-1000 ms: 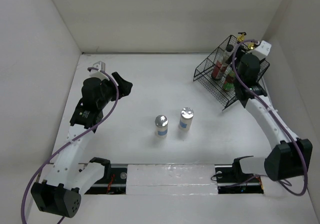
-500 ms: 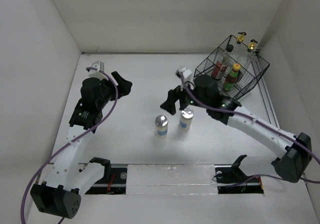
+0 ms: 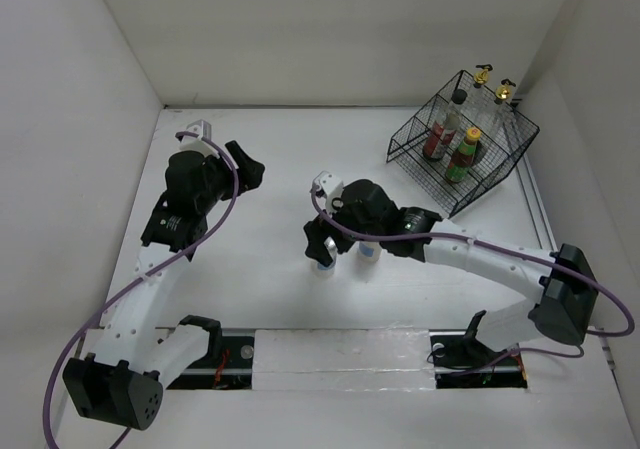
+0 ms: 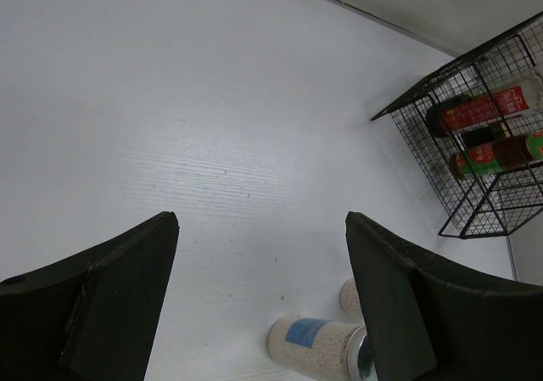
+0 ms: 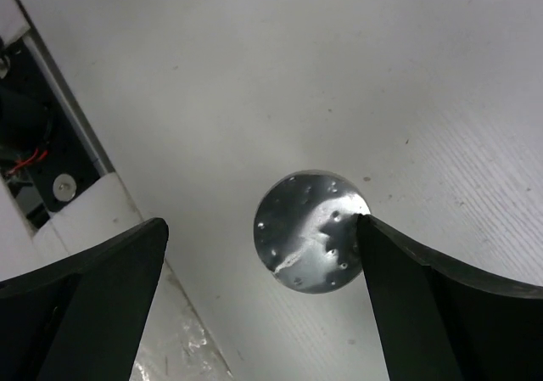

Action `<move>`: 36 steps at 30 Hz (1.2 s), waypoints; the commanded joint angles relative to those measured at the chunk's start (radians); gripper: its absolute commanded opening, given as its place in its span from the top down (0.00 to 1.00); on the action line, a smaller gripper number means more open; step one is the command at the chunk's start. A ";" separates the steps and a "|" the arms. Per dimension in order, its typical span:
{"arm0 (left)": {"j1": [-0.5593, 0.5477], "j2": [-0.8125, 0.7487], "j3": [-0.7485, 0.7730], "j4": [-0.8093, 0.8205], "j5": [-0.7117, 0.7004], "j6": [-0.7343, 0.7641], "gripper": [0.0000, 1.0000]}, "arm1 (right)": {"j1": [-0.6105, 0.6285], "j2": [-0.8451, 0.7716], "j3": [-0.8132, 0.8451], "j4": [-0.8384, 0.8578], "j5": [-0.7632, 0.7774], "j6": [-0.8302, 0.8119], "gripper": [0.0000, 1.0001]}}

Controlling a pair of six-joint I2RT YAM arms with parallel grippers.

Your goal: Organize the condiment bottles

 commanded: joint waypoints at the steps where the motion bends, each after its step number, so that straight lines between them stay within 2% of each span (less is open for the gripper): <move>1: -0.005 -0.004 0.039 0.017 0.005 0.016 0.24 | 0.008 0.018 0.003 0.000 0.125 0.008 0.01; 7: -0.005 -0.015 0.030 0.017 0.015 0.016 0.24 | 0.028 0.036 0.013 0.021 0.245 0.027 0.01; 16: -0.005 -0.024 0.030 0.026 0.024 0.016 0.24 | 0.048 0.030 -0.018 0.033 0.205 0.040 0.04; 19: -0.005 -0.024 0.030 0.026 0.024 0.016 0.24 | 0.059 0.059 -0.007 0.015 0.216 0.049 0.09; 23: -0.005 -0.033 0.030 0.026 0.033 0.016 0.24 | 0.068 0.068 -0.007 0.004 0.230 0.058 0.28; 24: -0.005 -0.033 0.030 0.026 0.033 0.016 0.24 | 0.068 0.059 0.003 0.004 0.243 0.058 0.38; 28: -0.005 -0.042 0.021 0.026 0.033 0.016 0.24 | 0.068 0.035 0.028 0.013 0.333 0.069 0.49; 31: -0.005 -0.042 0.020 0.035 0.042 0.016 0.24 | 0.029 -0.043 0.080 0.044 0.406 0.058 0.49; 32: -0.005 -0.042 0.020 0.035 0.051 0.016 0.24 | -0.032 -0.070 0.100 0.073 0.438 0.058 0.50; 36: -0.005 -0.042 0.020 0.035 0.051 0.016 0.24 | -0.255 -0.177 0.126 0.240 0.409 0.092 0.53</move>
